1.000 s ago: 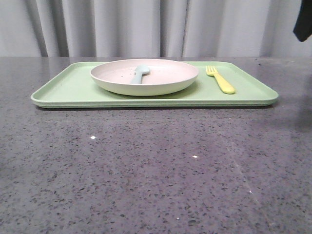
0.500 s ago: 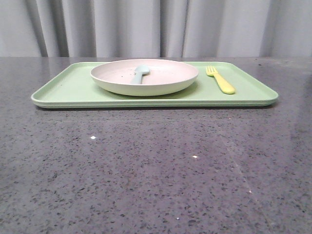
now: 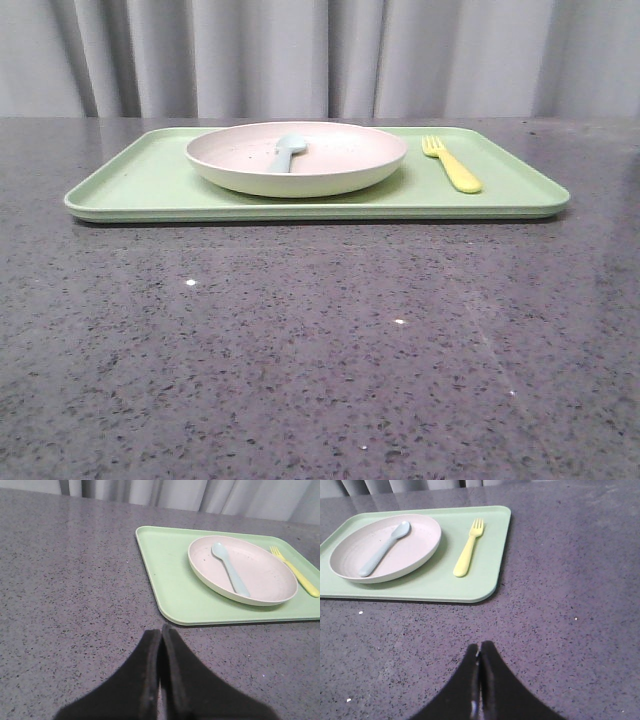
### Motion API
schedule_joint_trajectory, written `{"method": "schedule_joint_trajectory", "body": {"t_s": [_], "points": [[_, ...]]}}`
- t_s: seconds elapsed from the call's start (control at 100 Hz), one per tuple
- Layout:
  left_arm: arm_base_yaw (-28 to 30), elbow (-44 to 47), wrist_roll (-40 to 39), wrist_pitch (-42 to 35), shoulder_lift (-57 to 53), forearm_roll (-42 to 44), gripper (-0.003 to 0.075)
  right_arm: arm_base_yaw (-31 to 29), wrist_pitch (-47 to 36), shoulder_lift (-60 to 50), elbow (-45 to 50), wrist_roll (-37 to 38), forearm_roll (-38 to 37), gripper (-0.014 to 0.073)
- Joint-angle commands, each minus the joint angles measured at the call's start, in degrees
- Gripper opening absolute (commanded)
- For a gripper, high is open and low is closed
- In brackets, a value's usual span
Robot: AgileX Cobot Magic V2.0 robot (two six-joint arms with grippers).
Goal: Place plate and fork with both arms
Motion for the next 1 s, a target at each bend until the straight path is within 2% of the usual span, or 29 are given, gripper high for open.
{"method": "schedule_joint_trajectory", "body": {"t_s": [0.0, 0.18, 0.99], "points": [[0.2, -0.5, 0.0, -4.6, -1.8, -0.7, -0.0020, -0.3, -4.8, -2.6, -0.5, -0.1, -2.3, -0.0067], [0.2, 1.1, 0.0, -4.4, -5.4, -0.7, -0.0020, -0.3, -4.2, -5.9, 0.1, -0.1, -3.0, -0.0067], [0.2, 1.1, 0.0, -4.4, -5.6, -0.7, -0.0020, -0.3, -4.0, -5.9, 0.2, -0.1, -3.0, -0.0067]]}}
